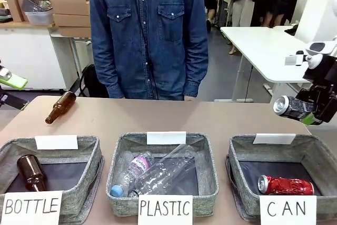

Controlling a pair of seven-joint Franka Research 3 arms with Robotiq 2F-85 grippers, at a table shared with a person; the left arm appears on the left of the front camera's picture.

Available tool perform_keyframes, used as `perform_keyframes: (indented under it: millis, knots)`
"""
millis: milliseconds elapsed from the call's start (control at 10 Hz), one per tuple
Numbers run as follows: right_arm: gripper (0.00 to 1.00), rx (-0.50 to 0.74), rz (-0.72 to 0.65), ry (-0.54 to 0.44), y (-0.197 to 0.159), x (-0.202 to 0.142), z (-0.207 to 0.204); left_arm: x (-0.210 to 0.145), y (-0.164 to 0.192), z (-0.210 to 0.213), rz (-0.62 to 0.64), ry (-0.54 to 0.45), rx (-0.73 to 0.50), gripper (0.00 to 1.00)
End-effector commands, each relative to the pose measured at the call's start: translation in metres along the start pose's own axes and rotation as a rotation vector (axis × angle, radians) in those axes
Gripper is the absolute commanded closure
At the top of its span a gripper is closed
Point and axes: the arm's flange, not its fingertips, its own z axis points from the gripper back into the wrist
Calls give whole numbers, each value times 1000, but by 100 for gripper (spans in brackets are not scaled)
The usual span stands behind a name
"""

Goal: Sort the can waste into the basket.
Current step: Pick up the can waste from the table and place it in the right Fabric basket.

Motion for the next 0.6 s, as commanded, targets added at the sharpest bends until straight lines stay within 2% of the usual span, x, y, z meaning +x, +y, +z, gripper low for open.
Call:
perform_keyframes:
  millis: [0, 200, 500]
  knots:
    - [23, 12, 5, 22, -4, 1, 7, -1, 2, 2, -20, 7, -1, 0]
    - [0, 8, 3, 35, -5, 2, 7, -1, 2, 2, -20, 7, -1, 0]
    - [0, 12, -9, 40, -7, 4, 7, -1, 2, 2, -20, 7, -1, 0]
